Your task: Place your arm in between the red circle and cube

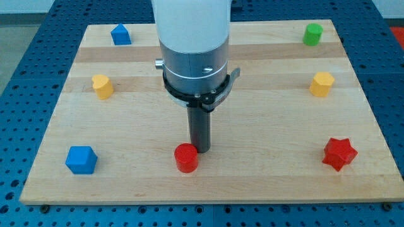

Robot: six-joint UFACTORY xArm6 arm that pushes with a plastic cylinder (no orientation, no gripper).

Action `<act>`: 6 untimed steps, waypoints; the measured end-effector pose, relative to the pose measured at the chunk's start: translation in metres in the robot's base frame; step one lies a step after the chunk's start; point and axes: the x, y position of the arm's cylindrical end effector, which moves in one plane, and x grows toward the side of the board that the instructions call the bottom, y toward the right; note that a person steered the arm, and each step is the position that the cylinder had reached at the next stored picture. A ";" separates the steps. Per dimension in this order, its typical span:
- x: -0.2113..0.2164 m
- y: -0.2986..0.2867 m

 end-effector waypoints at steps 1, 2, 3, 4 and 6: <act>-0.005 0.000; -0.022 -0.020; -0.025 -0.076; -0.003 -0.113; 0.023 -0.114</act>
